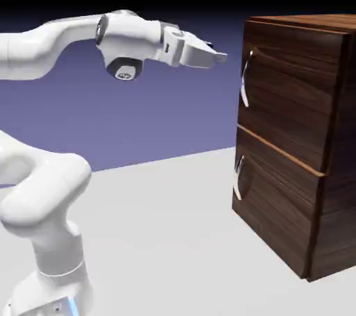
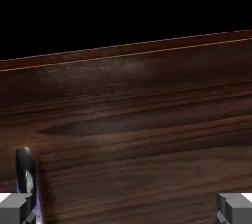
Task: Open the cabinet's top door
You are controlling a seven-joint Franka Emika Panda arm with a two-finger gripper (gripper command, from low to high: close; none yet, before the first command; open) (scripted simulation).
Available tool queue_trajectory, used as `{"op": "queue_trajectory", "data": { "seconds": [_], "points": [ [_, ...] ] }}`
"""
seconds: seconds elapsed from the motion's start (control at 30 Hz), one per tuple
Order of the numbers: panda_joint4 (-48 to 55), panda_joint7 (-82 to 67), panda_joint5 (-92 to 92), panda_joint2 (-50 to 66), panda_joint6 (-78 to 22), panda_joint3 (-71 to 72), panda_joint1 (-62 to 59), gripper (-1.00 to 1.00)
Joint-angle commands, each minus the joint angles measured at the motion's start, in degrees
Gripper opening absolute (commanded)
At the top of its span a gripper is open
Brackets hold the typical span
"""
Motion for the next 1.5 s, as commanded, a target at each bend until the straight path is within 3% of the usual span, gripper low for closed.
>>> {"op": "queue_trajectory", "data": {
  "seconds": [0.0, 0.67, 0.9, 0.93, 1.47],
  "points": [
    [0.5, -1.2, 2.5, -0.9, -0.3, 1.3, -1.2, 0.0],
    [9.5, -24.4, 52.3, -18.6, -6.1, 26.3, -24.8, 0.0],
    [17.5, -24.8, 55.7, -18.5, -7.5, 28.9, -34.4, 0.0],
    [17.5, -24.8, 55.7, -18.5, -7.5, 28.9, -34.4, -1.0],
    [-12.4, -39.1, 55.1, -19.3, -42.5, 13.0, -16.9, -1.0]
  ]
}}
